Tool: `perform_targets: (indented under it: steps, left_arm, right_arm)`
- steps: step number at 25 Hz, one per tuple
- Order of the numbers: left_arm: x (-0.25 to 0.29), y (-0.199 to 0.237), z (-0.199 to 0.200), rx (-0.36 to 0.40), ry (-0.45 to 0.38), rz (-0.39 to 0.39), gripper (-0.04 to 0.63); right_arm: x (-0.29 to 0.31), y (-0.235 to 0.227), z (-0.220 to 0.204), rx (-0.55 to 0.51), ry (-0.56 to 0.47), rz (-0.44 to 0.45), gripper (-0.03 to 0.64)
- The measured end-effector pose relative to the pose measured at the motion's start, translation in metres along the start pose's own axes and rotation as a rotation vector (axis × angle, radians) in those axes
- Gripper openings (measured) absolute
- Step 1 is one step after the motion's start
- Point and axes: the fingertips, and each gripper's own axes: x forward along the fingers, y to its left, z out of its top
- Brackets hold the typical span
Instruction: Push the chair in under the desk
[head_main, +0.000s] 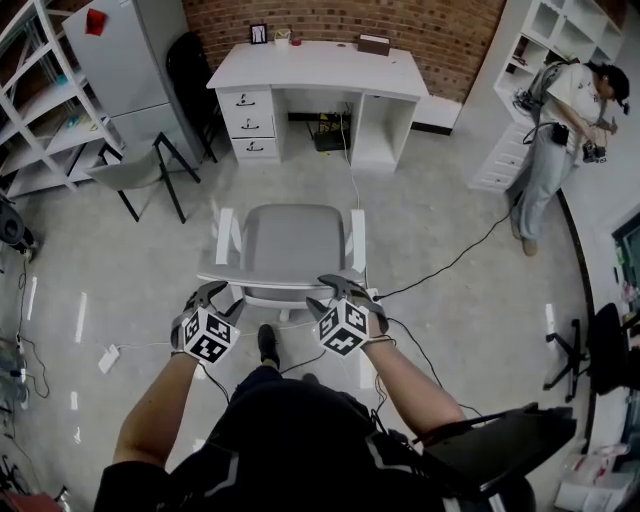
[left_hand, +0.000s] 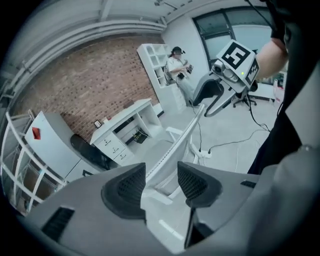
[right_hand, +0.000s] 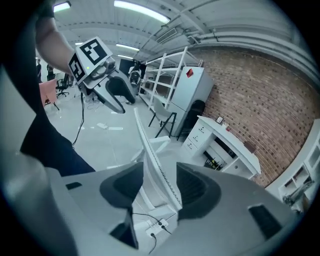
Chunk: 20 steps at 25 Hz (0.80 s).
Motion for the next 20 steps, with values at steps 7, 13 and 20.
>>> perform_targets:
  steps: [7, 13, 20]
  left_arm:
    - [0.052, 0.01, -0.013, 0.163, 0.091, -0.062, 0.202]
    - [0.084, 0.009, -0.023, 0.32, 0.129, -0.094, 0.204]
    - [0.097, 0.011, -0.026, 0.419, 0.162, -0.111, 0.202]
  right_arm:
    - [0.041, 0.003, -0.012, -0.091, 0.112, 0.045, 0.225]
    - [0.066, 0.001, -0.026, -0.205, 0.209, 0.02, 0.206]
    - [0.079, -0.003, -0.03, -0.314, 0.253, 0.026, 0.207]
